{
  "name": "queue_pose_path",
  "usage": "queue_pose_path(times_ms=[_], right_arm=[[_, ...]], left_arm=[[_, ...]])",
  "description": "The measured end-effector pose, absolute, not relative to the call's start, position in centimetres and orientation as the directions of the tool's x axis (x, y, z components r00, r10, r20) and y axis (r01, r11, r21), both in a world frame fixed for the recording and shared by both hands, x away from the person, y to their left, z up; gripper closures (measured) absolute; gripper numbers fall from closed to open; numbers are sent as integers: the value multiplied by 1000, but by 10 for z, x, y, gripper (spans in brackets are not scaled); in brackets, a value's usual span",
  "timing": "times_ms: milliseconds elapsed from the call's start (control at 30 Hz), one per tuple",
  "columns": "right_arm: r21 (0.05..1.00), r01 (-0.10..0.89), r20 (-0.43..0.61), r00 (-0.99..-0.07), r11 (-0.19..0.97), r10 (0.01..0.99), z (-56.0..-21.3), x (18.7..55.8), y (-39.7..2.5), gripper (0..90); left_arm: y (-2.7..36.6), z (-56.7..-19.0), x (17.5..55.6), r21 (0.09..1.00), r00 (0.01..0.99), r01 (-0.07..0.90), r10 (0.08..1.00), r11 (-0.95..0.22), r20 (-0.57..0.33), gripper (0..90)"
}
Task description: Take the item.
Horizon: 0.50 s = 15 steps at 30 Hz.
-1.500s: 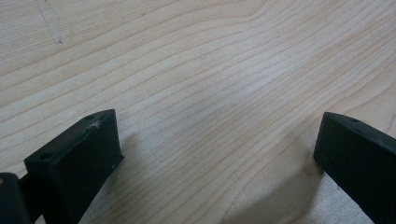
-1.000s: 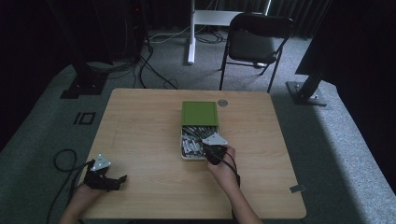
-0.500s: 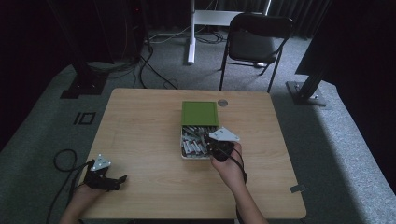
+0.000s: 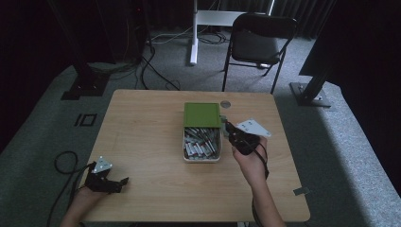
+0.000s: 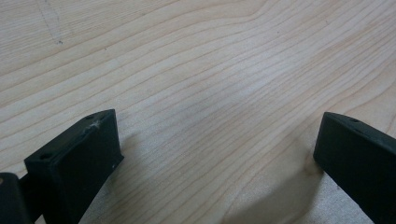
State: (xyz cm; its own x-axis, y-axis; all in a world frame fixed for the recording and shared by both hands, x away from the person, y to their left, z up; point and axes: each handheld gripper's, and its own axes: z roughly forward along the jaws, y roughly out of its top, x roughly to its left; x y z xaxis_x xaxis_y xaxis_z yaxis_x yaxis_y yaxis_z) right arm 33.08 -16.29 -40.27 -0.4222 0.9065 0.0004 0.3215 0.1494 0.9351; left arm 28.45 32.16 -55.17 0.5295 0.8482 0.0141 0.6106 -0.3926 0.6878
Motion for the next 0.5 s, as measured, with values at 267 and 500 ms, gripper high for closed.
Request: queue_pose_path(times_ms=[267,500], right_arm=[[917,383,45,-372,109,927,-427,337,-186,900],[891,451,124,-361,57,924,-463,343,-189,900]], left_arm=[[322,-552,284,688,530,610,848,-393,14,14],[322,-552,284,686,530,611,848,-394,15,14]])
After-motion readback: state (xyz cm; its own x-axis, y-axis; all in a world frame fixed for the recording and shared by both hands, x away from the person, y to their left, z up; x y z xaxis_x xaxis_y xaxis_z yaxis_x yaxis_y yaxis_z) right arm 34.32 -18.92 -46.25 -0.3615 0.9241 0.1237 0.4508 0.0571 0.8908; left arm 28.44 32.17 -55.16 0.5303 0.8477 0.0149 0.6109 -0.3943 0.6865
